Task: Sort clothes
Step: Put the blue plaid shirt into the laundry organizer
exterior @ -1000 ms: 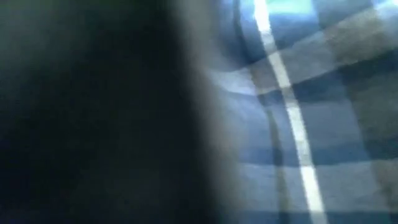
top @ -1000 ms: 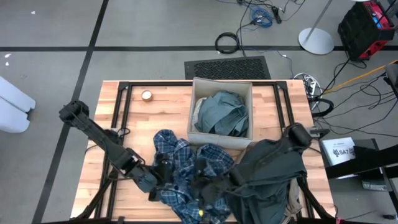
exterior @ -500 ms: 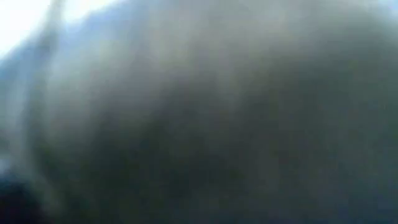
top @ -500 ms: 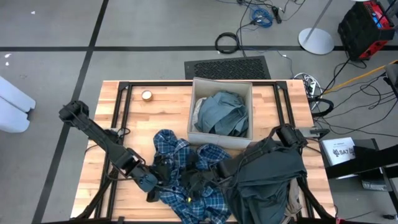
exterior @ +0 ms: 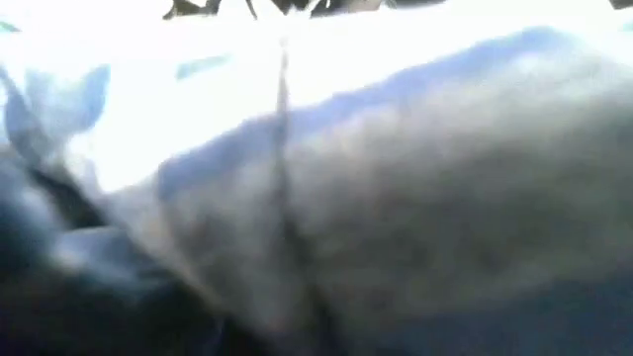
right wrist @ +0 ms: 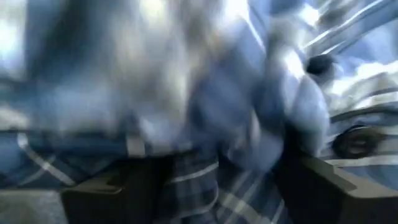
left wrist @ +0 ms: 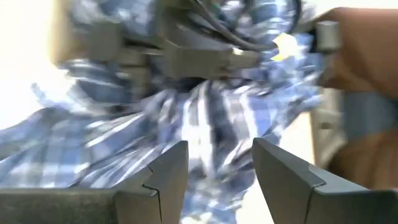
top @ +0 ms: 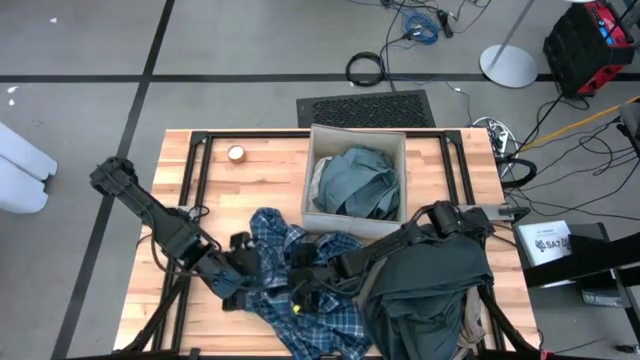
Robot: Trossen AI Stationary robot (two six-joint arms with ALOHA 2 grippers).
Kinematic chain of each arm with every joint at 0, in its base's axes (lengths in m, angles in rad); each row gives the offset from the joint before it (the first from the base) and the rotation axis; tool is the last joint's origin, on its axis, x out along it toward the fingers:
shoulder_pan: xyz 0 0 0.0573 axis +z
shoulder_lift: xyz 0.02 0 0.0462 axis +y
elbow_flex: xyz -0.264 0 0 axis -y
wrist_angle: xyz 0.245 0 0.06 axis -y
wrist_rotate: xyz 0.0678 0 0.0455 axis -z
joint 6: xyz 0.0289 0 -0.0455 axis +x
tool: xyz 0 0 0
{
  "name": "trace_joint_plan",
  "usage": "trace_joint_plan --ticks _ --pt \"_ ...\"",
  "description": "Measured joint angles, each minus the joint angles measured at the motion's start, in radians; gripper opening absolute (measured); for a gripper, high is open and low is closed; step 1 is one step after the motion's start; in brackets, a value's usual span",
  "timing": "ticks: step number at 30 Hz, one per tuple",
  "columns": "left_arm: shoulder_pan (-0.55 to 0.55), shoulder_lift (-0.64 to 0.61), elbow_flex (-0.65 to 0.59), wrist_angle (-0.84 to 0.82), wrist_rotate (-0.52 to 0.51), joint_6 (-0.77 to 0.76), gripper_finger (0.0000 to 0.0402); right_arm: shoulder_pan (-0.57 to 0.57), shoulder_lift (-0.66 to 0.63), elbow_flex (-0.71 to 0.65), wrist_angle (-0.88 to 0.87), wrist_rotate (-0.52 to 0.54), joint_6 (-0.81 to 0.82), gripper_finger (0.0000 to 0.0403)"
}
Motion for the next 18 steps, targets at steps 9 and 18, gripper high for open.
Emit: trace_joint_plan --ticks 9,18 --pt "0.000 -0.005 -0.004 -0.111 -0.134 0.000 0.0187 -0.008 0.051 0.008 -0.070 -0.038 0.052 0.0111" --pt "-0.031 -0.004 -0.004 -0.111 -0.140 -0.001 0.0187 0.003 -0.031 -0.005 -0.134 -0.065 0.040 0.0007"
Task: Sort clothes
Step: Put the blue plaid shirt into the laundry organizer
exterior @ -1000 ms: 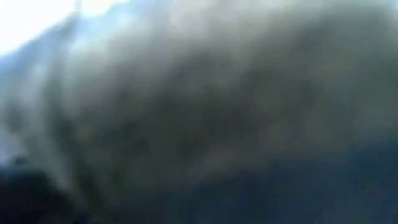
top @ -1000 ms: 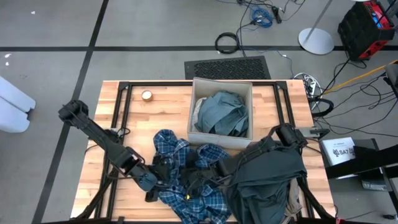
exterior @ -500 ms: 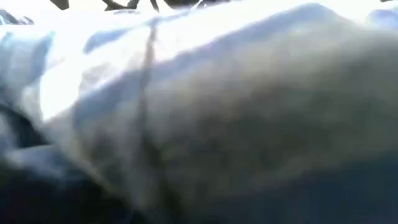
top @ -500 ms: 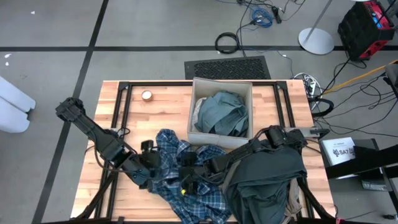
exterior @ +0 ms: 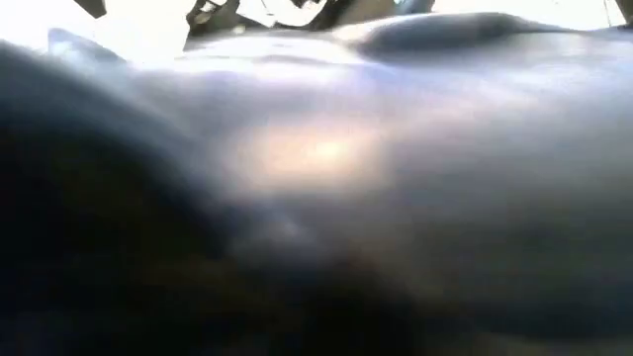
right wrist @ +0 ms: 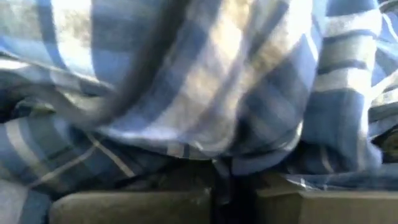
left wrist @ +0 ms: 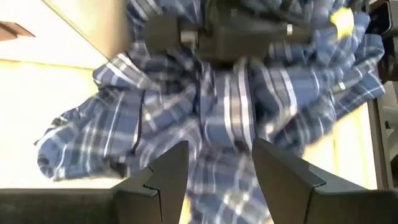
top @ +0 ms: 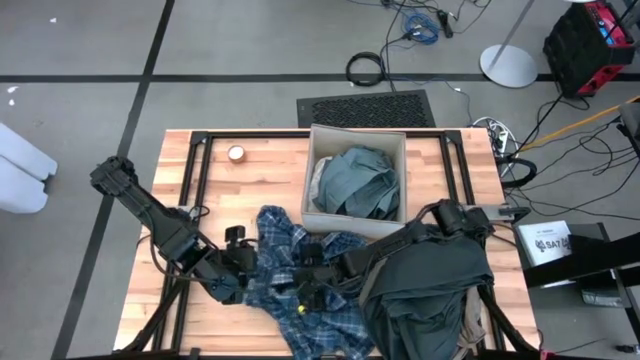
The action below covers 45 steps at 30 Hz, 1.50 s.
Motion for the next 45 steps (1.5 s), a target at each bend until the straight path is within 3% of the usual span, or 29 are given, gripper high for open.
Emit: trace_joint_plan --ticks 3,8,15,22,28,32,38,45 --pt "-0.013 0.000 -0.001 0.000 -0.014 0.000 0.0187 0.026 -0.085 -0.005 -0.037 0.049 -0.023 0.0006" --pt "-0.024 0.000 -0.001 0.001 -0.054 0.002 0.0187 0.097 -0.278 0.003 -0.061 0.255 -0.103 0.0006" --pt "-0.024 0.000 -0.001 0.000 -0.123 0.005 0.0187 0.181 -0.514 0.003 0.028 0.446 -0.272 0.0006" --pt "-0.025 0.000 -0.001 -0.004 -0.153 0.011 0.0186 0.238 -0.696 0.003 0.116 0.538 -0.404 0.0006" --pt "-0.070 0.001 -0.042 0.106 -0.141 0.058 0.0186 0.261 -0.782 0.003 0.122 0.630 -0.472 0.0006" --pt "-0.091 0.001 -0.077 0.137 -0.169 0.051 0.0186 0.260 -0.819 0.003 0.286 0.618 -0.591 0.0006" --pt "-0.097 0.001 -0.121 0.210 -0.265 0.034 0.0186 0.261 -0.839 0.003 0.657 0.476 -0.830 0.0006" --pt "-0.102 0.000 -0.174 0.371 -0.347 0.115 0.0186 0.260 -0.867 0.003 0.941 0.468 -1.087 0.0006"
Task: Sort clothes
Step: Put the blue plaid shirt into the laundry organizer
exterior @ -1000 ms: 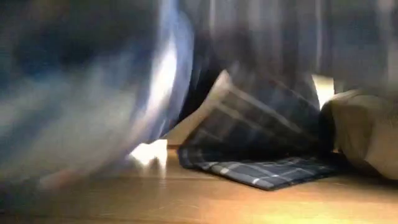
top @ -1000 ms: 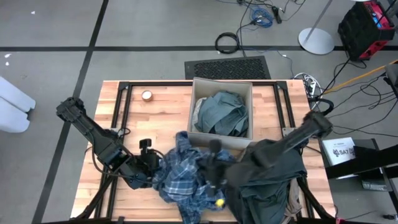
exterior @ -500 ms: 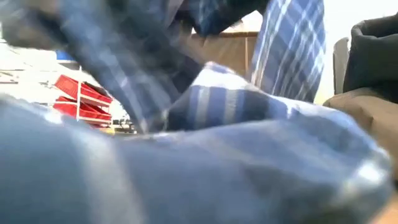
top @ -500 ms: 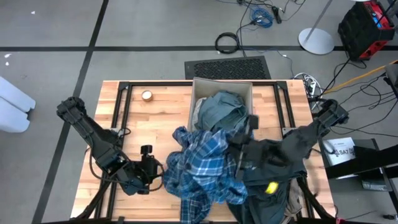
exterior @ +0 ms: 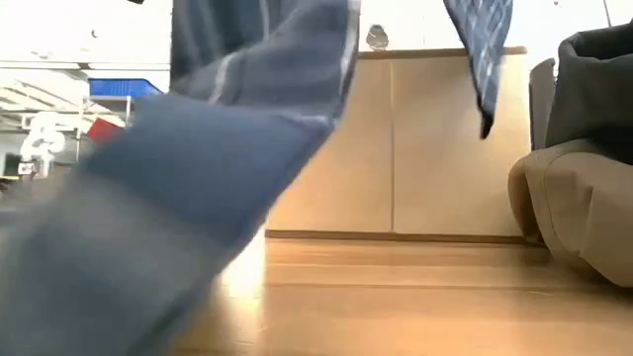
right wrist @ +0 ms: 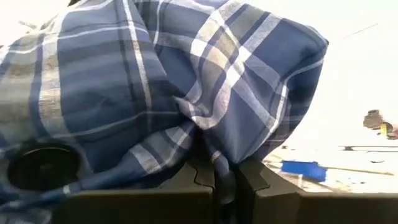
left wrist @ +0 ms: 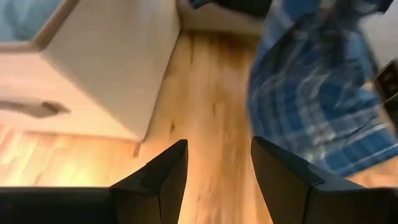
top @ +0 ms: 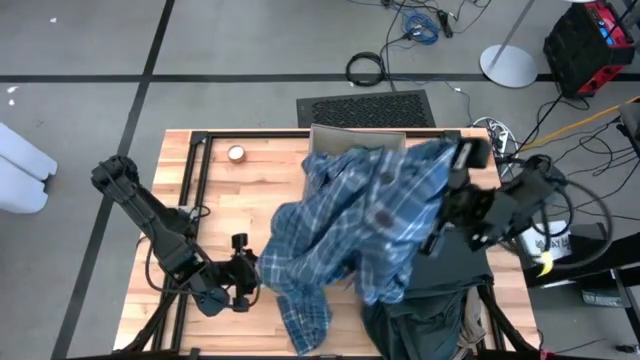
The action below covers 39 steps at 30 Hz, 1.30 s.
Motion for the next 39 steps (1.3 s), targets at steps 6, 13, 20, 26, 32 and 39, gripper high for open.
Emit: trace_joint_plan --ticks 6,13,20,26,32,39 --pt "0.011 0.009 -0.202 0.670 -0.018 0.228 0.0186 0.001 -0.033 0.002 -0.046 0.000 0.009 0.0006" --pt "0.072 0.055 -0.356 0.913 -0.144 0.239 0.0186 0.006 -0.031 0.002 -0.048 0.002 0.006 0.0006" --pt "0.270 0.183 -0.364 1.159 0.151 0.288 0.0186 0.018 -0.030 0.002 -0.067 -0.005 0.020 0.0006" --pt "0.358 0.269 -0.364 1.335 0.475 0.308 0.0186 0.055 -0.029 0.002 -0.068 -0.003 -0.007 0.0006" --pt "0.389 0.313 -0.363 1.475 0.675 0.276 0.0173 0.097 -0.036 0.002 -0.053 0.000 -0.052 0.0006" --pt "0.401 0.309 -0.319 1.615 0.717 0.226 0.0015 0.103 -0.036 0.002 0.008 -0.064 -0.057 0.0006"
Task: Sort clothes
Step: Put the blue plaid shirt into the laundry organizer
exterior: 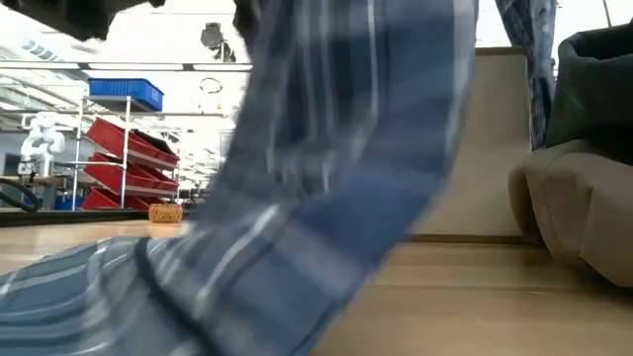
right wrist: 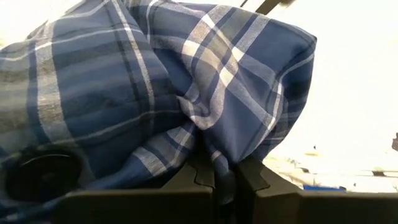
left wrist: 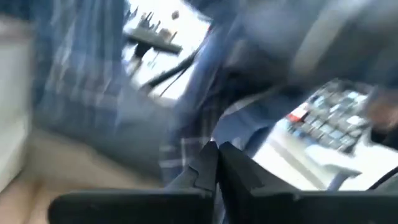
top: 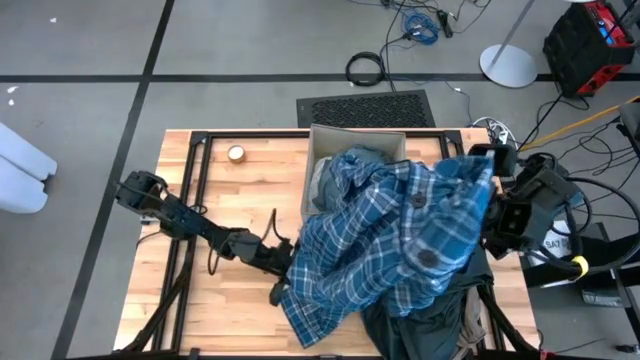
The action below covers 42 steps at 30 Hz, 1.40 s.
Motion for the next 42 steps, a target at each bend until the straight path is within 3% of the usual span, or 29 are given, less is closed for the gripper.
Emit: trace_joint_plan --ticks 7,11,15,22,29,36,42 --pt "0.040 -0.042 0.107 0.034 0.094 0.003 0.0004 -0.001 0.000 0.000 0.125 -0.124 0.000 0.0006" --pt "0.093 -0.128 0.173 0.004 0.157 0.018 0.0003 -0.011 -0.003 0.000 0.225 -0.251 -0.001 0.0006" --pt "0.170 -0.267 0.255 -0.132 0.217 0.032 0.0002 -0.035 -0.006 0.027 0.255 -0.374 0.033 0.0006" --pt "0.322 -0.415 0.515 -0.479 0.239 0.142 0.0001 -0.126 -0.004 0.171 0.151 -0.429 0.114 0.0005" --pt "0.525 -0.325 0.806 -0.797 0.264 0.159 0.0001 -0.335 0.001 0.317 0.038 -0.434 0.257 0.0005" --pt "0.736 -0.141 0.912 -0.712 0.461 -0.012 0.0000 -0.619 0.045 0.432 -0.028 -0.463 0.541 0.0005" --pt "0.847 -0.009 0.920 -0.642 0.577 -0.102 0.0000 -0.833 0.102 0.489 -0.122 -0.468 0.782 0.0005"
